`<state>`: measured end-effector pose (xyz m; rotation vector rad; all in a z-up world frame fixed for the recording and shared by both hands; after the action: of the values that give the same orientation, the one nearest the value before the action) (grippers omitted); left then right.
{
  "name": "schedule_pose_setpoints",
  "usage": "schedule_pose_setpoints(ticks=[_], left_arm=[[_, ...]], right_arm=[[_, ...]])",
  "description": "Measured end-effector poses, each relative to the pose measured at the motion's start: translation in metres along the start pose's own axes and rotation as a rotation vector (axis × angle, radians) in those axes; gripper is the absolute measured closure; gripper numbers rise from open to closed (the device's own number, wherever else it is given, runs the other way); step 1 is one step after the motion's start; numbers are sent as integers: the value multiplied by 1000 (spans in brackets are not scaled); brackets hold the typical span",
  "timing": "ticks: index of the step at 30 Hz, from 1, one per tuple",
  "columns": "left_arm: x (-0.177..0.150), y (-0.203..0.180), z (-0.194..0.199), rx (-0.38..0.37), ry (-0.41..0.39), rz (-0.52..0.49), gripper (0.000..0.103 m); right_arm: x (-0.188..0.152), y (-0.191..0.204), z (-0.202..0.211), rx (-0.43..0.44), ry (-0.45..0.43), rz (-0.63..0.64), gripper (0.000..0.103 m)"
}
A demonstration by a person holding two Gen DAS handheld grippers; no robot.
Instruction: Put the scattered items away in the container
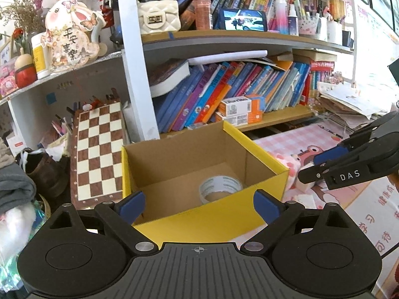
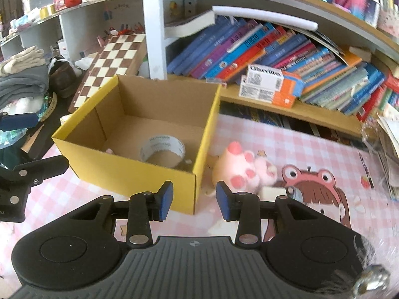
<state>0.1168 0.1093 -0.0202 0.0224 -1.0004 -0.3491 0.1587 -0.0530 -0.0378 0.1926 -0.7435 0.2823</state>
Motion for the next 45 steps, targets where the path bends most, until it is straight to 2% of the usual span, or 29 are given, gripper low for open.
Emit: schedule_pose_setpoints(ticks=[13,15,28,35,45], left_arm=[[-15,-15,-4,-27,75,89,6],[-16,-17,-4,-31,82,104,5],[-28,-29,-2,-43,135,158,3],[-32,-39,-1,-58,153,150,3],[-36,-57,-1,-91,175,113,3]], right_arm=[[-33,-13,5,-12,51,-86,53],[-38,-14,8,-15,51,-100,48],[-63,-20,16,-43,67,-138,29],[-71,-25,18,-69,66,-166,17],[-78,-22,19,-69,69,-167,16]])
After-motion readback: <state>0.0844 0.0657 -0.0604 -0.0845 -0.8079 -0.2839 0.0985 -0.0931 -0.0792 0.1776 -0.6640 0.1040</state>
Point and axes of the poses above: each gripper's, at about its wrist camera, not at the fingertips, and z roughly against the way its jaws point, y to its left, x to its top, the point moved 7 cm from there along -z, roughly the way its jaws point, and after that the axes turned 6 degrees about -z, right-handed, at the moved point
